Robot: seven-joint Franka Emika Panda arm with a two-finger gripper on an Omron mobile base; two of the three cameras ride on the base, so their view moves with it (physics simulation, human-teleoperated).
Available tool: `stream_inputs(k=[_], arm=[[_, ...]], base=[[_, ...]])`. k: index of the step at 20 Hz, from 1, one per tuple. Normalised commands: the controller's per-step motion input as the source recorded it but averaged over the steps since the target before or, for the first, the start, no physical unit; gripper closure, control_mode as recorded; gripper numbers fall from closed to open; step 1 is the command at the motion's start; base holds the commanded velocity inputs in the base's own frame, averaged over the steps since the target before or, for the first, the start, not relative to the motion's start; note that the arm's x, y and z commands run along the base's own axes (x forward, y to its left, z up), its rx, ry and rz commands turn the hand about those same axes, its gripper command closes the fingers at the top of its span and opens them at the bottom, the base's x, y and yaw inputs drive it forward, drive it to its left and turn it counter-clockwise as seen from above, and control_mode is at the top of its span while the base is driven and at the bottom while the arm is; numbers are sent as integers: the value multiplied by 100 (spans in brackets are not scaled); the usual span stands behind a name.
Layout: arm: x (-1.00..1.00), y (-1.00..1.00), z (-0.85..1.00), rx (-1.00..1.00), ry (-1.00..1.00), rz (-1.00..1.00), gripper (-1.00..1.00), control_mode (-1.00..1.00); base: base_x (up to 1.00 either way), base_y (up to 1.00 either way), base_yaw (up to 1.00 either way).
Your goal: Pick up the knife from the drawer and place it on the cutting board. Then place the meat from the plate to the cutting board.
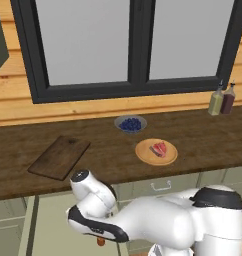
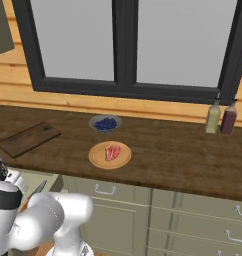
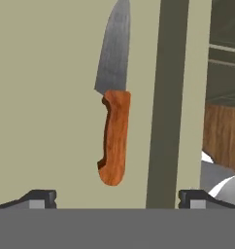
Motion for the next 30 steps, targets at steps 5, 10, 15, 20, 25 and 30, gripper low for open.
stream_inputs(k=[5,10,15,20,25,30], arm=[[20,0,-62,3,6,0,-100,-100],[0,10,-46,2,12,0,-100,-100],[0,4,-9,0,8,-4,-100,-100],[0,0,-8,0,0,-5,-100,-100],[0,0,-31,0,0,-4,-100,-100],[0,0,-25,0,0,-2,-100,-100]], base=[[0,0,0],[0,0,0],[0,0,0],[0,0,0],[0,0,0],[0,0,0]])
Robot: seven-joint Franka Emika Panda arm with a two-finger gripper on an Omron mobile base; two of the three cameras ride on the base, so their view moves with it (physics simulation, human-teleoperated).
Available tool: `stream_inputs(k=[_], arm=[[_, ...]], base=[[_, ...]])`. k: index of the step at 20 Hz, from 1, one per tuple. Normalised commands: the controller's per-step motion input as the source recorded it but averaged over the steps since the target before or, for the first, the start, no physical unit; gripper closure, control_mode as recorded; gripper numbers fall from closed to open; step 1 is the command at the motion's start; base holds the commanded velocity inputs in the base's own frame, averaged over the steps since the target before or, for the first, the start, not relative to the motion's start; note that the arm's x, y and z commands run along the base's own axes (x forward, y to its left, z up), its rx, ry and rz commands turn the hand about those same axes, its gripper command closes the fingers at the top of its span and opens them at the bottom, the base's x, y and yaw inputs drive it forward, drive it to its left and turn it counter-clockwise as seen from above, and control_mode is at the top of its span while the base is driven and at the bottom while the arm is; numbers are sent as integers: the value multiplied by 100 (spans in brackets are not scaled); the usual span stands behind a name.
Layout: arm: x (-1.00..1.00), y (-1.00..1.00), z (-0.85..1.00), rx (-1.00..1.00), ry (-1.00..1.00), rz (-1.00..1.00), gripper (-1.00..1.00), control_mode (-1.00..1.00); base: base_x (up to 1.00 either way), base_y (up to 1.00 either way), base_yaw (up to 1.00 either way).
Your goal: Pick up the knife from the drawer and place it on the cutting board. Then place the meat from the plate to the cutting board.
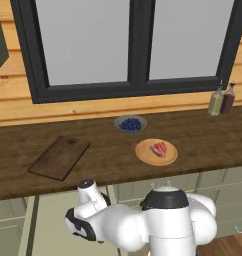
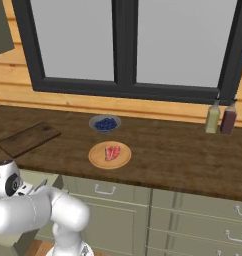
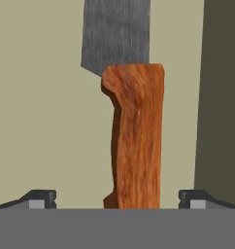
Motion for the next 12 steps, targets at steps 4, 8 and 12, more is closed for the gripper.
stream_inputs(k=[4,8,12], arm=[[0,0,-28,0,0,-1,-100,-100],[-30,3,-3,0,0,0,-100,-100],[-20,9,10,0,0,0,-100,-100]], base=[[0,0,0],[0,0,0],[0,0,0]])
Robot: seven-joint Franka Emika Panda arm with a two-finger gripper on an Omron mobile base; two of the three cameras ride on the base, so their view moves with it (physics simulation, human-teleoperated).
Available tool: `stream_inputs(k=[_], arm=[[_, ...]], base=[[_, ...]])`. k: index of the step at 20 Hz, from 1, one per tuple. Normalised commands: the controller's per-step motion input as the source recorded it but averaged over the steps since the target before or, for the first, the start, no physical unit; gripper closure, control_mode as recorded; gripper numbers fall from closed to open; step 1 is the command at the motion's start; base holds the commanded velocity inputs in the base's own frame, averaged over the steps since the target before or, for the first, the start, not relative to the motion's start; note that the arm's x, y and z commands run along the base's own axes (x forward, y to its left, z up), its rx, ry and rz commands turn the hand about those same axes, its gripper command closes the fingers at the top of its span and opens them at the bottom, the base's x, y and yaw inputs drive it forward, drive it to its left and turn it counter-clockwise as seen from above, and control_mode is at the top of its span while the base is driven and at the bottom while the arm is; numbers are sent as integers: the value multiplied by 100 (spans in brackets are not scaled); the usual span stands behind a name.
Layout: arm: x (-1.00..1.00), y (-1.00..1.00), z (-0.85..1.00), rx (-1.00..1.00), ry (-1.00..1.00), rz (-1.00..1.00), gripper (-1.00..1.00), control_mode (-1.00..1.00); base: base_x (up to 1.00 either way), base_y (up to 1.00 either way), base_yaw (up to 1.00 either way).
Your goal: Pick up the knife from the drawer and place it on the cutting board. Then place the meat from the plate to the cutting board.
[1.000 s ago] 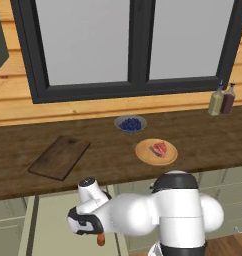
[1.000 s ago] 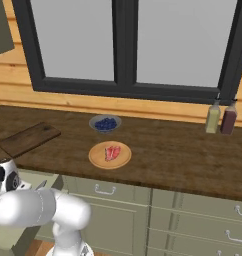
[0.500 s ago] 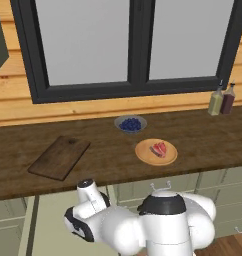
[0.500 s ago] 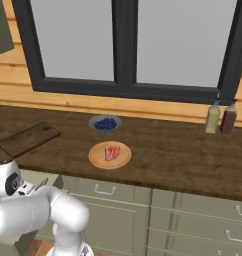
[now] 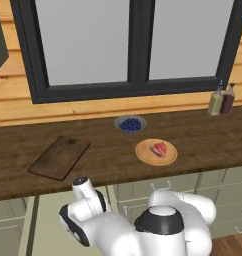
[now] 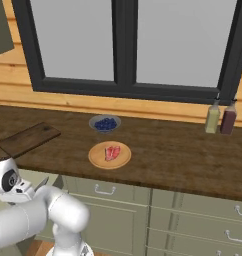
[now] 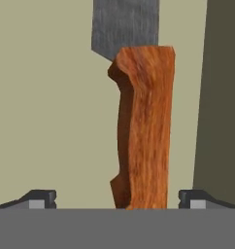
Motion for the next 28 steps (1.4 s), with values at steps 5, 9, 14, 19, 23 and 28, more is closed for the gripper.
stream_inputs(k=[5,9,14,19,23,28], arm=[[-5,4,-11,0,-6,0,-100,-100],[-3,0,-29,0,-12,0,-100,-100],[-3,0,-30,0,-8,0,-100,-100],[-3,0,-32,0,-2,0,-100,-100],[-8,0,-18,0,0,0,-100,-100],[-6,0,-3,0,0,0,100,-100]], base=[[0,0,0],[0,0,0],[0,0,0],[0,0,0],[0,0,0],[0,0,0]])
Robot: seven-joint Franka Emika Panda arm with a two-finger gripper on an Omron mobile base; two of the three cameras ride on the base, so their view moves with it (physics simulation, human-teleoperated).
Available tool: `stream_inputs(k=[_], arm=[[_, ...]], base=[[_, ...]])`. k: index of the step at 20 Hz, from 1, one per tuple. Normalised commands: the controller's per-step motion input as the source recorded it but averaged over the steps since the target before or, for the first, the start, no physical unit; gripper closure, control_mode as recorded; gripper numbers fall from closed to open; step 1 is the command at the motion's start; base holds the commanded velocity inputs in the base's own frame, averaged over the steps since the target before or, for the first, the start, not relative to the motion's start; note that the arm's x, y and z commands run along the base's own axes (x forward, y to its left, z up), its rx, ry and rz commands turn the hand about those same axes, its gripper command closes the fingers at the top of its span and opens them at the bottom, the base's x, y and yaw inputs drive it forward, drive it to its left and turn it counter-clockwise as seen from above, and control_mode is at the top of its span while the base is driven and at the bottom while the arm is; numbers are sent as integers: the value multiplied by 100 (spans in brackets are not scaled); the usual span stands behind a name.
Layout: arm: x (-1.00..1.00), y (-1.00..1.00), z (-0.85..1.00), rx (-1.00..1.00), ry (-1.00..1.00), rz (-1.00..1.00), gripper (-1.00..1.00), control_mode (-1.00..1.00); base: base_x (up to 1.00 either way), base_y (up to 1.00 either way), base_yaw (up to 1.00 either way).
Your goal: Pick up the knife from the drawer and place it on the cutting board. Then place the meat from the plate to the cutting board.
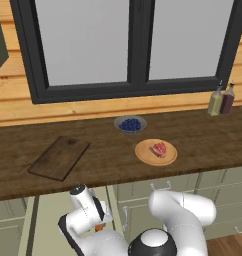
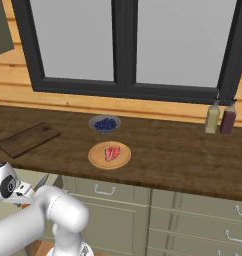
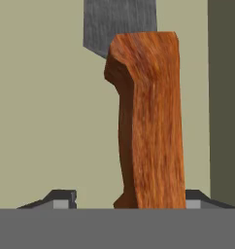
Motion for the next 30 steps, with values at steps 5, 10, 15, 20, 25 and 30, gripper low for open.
stream_inputs(k=[5,10,15,20,25,30], arm=[[-5,0,0,0,0,0,100,-100],[-8,0,0,0,0,0,100,-100],[-11,0,-1,0,0,0,100,-100],[-54,0,35,0,0,0,100,-100],[-69,0,62,0,0,0,100,-100],[-73,0,62,0,0,1,100,-100]], base=[[0,0,0],[0,0,0],[0,0,0],[0,0,0],[0,0,0],[0,0,0]])
